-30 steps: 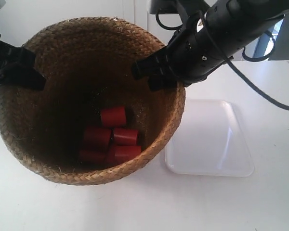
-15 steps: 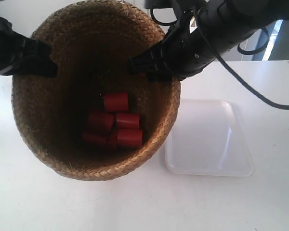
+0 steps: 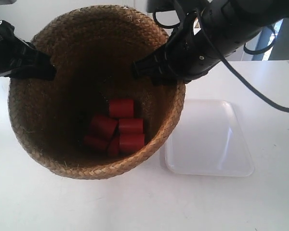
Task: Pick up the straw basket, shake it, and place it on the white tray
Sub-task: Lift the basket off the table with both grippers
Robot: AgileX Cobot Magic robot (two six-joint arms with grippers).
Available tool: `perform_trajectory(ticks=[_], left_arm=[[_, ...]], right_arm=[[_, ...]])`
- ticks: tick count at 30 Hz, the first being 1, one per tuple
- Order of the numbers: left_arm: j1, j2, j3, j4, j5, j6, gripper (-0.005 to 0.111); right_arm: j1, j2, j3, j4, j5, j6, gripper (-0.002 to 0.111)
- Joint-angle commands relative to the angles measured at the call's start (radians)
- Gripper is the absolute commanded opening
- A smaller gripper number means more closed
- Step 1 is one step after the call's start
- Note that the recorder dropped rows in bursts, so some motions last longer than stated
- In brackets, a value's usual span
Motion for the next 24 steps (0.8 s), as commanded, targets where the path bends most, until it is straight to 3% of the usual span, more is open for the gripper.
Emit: perform_trajectory(ticks=[1,13,16,17,19,21,24], left_arm=[[0.001,-0.015,-0.004,-0.049,-0.058,-0.001,0.0],[0.001,-0.015,-0.009,-0.055,-0.053,0.006,0.0],[0.001,-0.106,-0.129,-0.106,0.092,0.035,0.0],[-0.001,-0.138,-0.136,-0.111,0.076,0.092,0.0],[0.001,-0.13,-0.06,-0.079,-0.078,0.045,0.0],[0.021,-0.079,-0.028,-0.023,-0.033,-0.037,0.0],[0.019,-0.054,-0.028,-0.044,0.029,0.032,0.0]], right_arm=[[0.001,0.024,0.003,-0.01,-0.023,-0.009,0.0],[0.001,0.026,-0.002,0.011,-0.003,0.012,0.0],[0.025,-0.088,-0.071,0.052,0.076,-0.043,0.0],[0.041,-0.121,-0.06,0.047,0.03,-0.045,0.0],[0.049,-0.132,0.042,-0.061,-0.155,0.023,0.0],[0.015,-0.081,0.063,-0.096,-0.106,0.105,0.0],[0.013,-0.063,0.061,-0.058,-0.063,0.074,0.0]])
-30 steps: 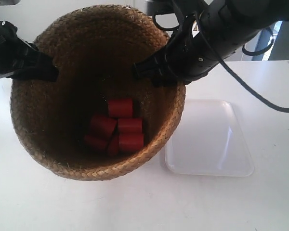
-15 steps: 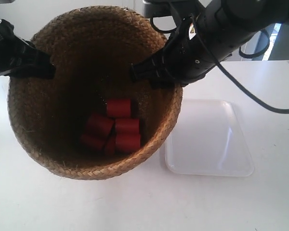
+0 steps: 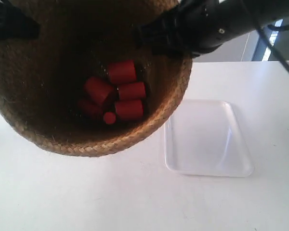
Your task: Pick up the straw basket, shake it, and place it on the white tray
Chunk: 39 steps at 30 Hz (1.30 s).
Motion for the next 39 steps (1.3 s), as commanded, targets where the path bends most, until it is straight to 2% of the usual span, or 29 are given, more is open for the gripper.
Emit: perform_trajectory(ticks=[1,9,11,13,15,16,19,23,29,31,33,34,35,36,37,39], left_arm=[[-0.006,0.04,0.024,-0.036,0.05,0.041,0.0],[-0.006,0.033,-0.001,-0.057,0.02,0.021,0.0],[-0.006,0.004,-0.066,-0.108,0.105,0.007,0.0],[-0.006,-0.053,-0.138,-0.135,0.161,0.079,0.0],[-0.006,-0.064,-0.096,-0.108,0.095,0.068,0.0],[-0.006,-0.045,-0.06,-0.087,0.081,0.024,0.0],[-0.006,0.015,-0.006,-0.021,0.099,-0.01,0.0],[-0.006,0.03,0.011,-0.099,0.089,0.004,0.0],[-0.006,0.028,0.011,-0.08,0.09,0.008,0.0],[-0.006,0.011,-0.033,-0.136,0.138,0.004,0.0],[-0.007,-0.042,-0.095,-0.252,0.188,0.111,0.0],[-0.008,-0.072,-0.097,-0.27,0.17,0.189,0.0],[-0.012,-0.081,-0.076,-0.252,0.116,0.201,0.0],[-0.016,-0.075,-0.03,-0.205,0.06,0.142,0.0],[-0.016,-0.053,0.016,-0.153,0.035,0.056,0.0],[-0.016,-0.016,0.067,-0.084,0.048,0.004,0.0]], right_arm=[[-0.011,0.034,0.026,0.014,0.015,-0.002,0.0],[-0.011,0.034,0.024,0.013,0.021,-0.005,0.0],[-0.011,0.016,-0.043,0.067,0.125,-0.05,0.0],[0.011,-0.048,-0.119,0.178,0.166,-0.133,0.0],[0.054,-0.094,-0.047,0.121,-0.032,-0.107,0.0],[0.056,-0.076,0.004,0.064,-0.057,-0.053,0.0],[0.031,0.021,0.038,0.008,0.057,0.033,0.0],[0.034,0.043,0.036,0.012,0.047,0.02,0.0],[0.034,0.041,0.036,0.012,0.04,0.02,0.0],[0.034,0.019,-0.009,0.049,0.091,0.007,0.0],[0.048,-0.048,-0.081,0.142,0.124,-0.083,0.0],[0.07,-0.094,-0.09,0.177,0.08,-0.125,0.0],[0.089,-0.115,-0.056,0.142,-0.008,-0.124,0.0],[0.094,-0.113,-0.013,0.074,-0.069,-0.078,0.0],[0.085,-0.088,0.033,0.005,-0.06,0.0,0.0],[0.057,-0.028,0.068,-0.037,0.026,0.082,0.0]])
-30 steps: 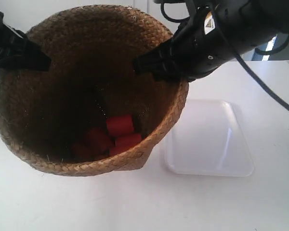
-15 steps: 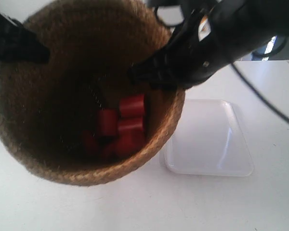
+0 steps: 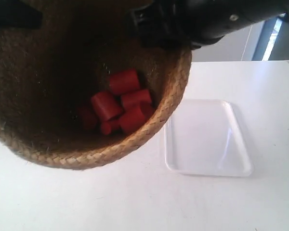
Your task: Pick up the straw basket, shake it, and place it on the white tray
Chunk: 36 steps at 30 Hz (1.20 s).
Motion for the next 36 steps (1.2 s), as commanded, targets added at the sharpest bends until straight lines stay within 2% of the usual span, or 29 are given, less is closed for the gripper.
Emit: perform_trajectory(ticks=[1,12,14,16,17,18,19,20,22,23,31,33,34,35,36], left_arm=[[-0.012,0.054,0.108,0.047,-0.019,-0.069,0.0],[-0.012,0.054,0.11,-0.014,-0.069,-0.038,0.0],[-0.012,0.038,0.064,-0.061,0.002,-0.046,0.0],[-0.017,-0.014,-0.018,-0.157,0.065,0.052,0.0],[-0.025,-0.039,-0.018,-0.18,0.036,0.142,0.0],[-0.03,-0.043,0.003,-0.172,-0.008,0.161,0.0],[-0.032,-0.033,0.045,-0.14,-0.055,0.104,0.0],[-0.03,-0.008,0.085,-0.083,-0.076,0.025,0.0],[-0.028,0.028,0.115,0.007,-0.044,-0.041,0.0],[-0.028,0.042,0.116,-0.004,-0.022,-0.009,0.0],[-0.026,0.042,0.111,-0.044,-0.055,-0.004,0.0],[-0.026,0.029,0.071,-0.167,-0.024,-0.005,0.0],[-0.026,-0.016,-0.005,-0.295,0.046,0.127,0.0],[-0.042,-0.04,-0.034,-0.276,0.045,0.2,0.0],[-0.044,-0.037,0.004,-0.148,-0.016,0.108,0.0]], right_arm=[[-0.021,0.093,0.083,-0.083,0.034,0.114,0.0],[-0.019,0.096,0.092,-0.063,-0.019,0.077,0.0],[-0.019,0.073,0.036,-0.024,0.033,0.059,0.0],[-0.002,0.008,-0.047,0.099,0.065,-0.047,0.0],[0.021,-0.031,-0.053,0.14,0.012,-0.1,0.0],[0.042,-0.049,-0.016,0.107,-0.088,-0.116,0.0],[0.047,-0.046,0.041,0.048,-0.166,-0.081,0.0],[0.03,-0.008,0.082,-0.045,-0.169,0.024,0.0],[-0.007,0.053,0.093,-0.077,-0.046,0.109,0.0],[-0.009,0.081,0.093,-0.05,0.017,0.07,0.0],[-0.009,0.075,0.093,-0.047,-0.013,0.046,0.0],[-0.009,0.058,0.049,0.009,0.024,0.043,0.0],[0.008,0.002,-0.037,0.165,0.068,-0.067,0.0],[0.05,-0.053,-0.048,0.171,-0.041,-0.145,0.0],[0.058,-0.049,0.0,0.039,-0.128,-0.076,0.0]])
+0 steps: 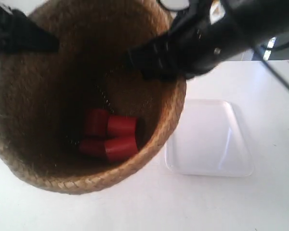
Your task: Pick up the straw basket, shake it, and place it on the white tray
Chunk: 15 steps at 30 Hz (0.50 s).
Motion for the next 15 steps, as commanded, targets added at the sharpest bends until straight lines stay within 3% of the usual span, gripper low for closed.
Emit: perform_trajectory(ticks=[1,3,5,11,15], left_arm=[[-0.018,-0.028,0.03,0.172,-0.085,-0.205,0.0],[-0.002,0.009,0.053,0.219,-0.019,-0.235,0.0],[-0.002,-0.002,0.053,0.129,-0.044,-0.148,0.0],[0.0,-0.006,0.05,0.125,-0.05,-0.148,0.0],[0.0,-0.08,-0.127,0.008,0.102,-0.063,0.0]], right_arm=[[0.019,-0.013,0.05,-0.239,-0.156,0.246,0.0],[0.013,0.043,0.051,-0.224,-0.024,0.196,0.0],[0.019,0.048,0.054,-0.226,-0.027,0.155,0.0],[0.019,0.05,0.05,-0.224,-0.044,0.155,0.0],[0.039,-0.052,-0.119,-0.026,0.039,-0.012,0.0]])
